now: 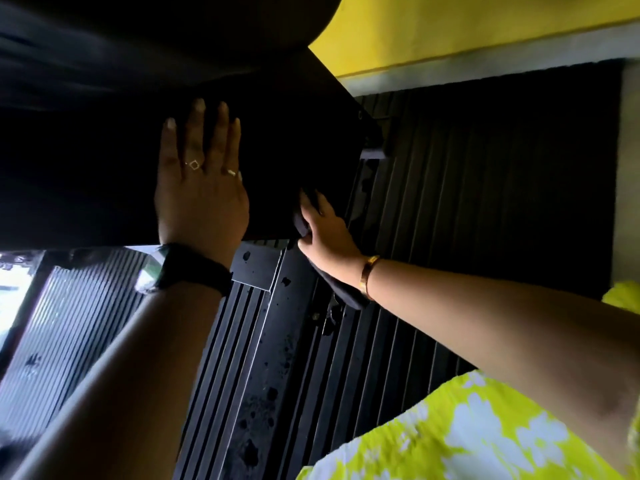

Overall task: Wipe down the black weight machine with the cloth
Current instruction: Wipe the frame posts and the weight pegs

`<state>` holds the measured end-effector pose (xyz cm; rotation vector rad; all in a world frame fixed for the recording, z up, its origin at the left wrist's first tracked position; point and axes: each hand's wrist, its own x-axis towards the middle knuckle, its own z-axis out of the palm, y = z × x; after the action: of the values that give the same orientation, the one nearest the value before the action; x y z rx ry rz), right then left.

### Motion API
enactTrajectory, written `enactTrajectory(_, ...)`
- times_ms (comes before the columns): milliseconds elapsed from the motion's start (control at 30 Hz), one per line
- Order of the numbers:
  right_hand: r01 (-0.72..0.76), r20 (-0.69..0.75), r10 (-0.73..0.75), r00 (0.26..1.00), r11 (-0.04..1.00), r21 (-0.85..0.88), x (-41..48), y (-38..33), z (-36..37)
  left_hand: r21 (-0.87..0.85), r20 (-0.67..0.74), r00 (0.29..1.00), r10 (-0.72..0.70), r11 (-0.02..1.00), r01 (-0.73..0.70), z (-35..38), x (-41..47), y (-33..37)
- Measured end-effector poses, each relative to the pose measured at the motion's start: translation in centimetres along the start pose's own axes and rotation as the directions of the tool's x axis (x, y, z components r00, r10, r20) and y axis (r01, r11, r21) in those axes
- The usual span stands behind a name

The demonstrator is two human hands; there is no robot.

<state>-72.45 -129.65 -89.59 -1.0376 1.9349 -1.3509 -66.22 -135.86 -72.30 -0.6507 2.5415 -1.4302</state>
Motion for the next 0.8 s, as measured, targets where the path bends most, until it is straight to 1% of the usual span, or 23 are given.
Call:
enactTrajectory(67, 0.042, 0.046, -0.038, 0.998, 0.994, -0.102, -0.7, 0.5, -1.9, -0.055, -0.016, 1.000, -0.019, 0.998, 0.018, 0.2, 0.0, 0.3)
enactTrajectory(167, 0.097, 0.062, -0.085, 0.994, 0.968, -0.233, -2.2, 0.8, -4.5, -0.134, -0.016, 0.999, -0.048, 0.990, 0.045, 0.6, 0.0, 0.0)
enactTrajectory(300, 0.027, 0.011, -0.025, 1.000, 0.949, -0.315, -4.2, 0.5, -6.7, -0.234, -0.028, 0.997, -0.072, 0.970, 0.064, 0.7, 0.2, 0.3)
enactTrajectory(400, 0.007, -0.052, -0.025, 0.998, 0.948, -0.318, -6.1, 0.3, -6.9, -0.355, 0.013, 0.988, -0.151, 0.923, 0.146, 0.1, 0.1, 1.4)
enactTrajectory(467, -0.022, -0.141, -0.032, 0.990, 0.931, -0.364, -7.8, 0.2, -7.0, -0.476, 0.069, 0.976, -0.205, 0.853, 0.213, -0.9, 0.0, 3.5)
enactTrajectory(533, -0.104, -0.195, 0.025, 0.981, 0.906, -0.410, -9.8, -0.3, -7.3, -0.599, 0.099, 0.982, -0.161, 0.779, 0.188, -2.7, -0.6, 6.5)
enactTrajectory(633, -0.155, -0.276, 0.039, 0.960, 0.897, -0.414, -12.3, -1.4, -8.5, -0.744, 0.113, 0.988, -0.109, 0.649, 0.157, -5.5, -2.3, 10.6)
enactTrajectory(667, -0.162, -0.304, 0.031, 0.952, 0.895, -0.415, -13.1, -1.9, -9.1, -0.781, 0.112, 0.987, -0.115, 0.604, 0.160, -6.3, -2.9, 11.4)
enactTrajectory(733, -0.215, -0.341, 0.063, 0.938, 0.877, -0.429, -15.6, -3.2, -10.7, -0.841, 0.124, 0.984, -0.125, 0.512, 0.172, -8.1, -4.7, 12.0)
enactTrajectory(800, -0.248, -0.373, 0.057, 0.926, 0.837, -0.487, -18.5, -4.9, -12.6, -0.873, 0.166, 0.981, -0.104, 0.448, 0.195, -10.1, -6.8, 11.7)
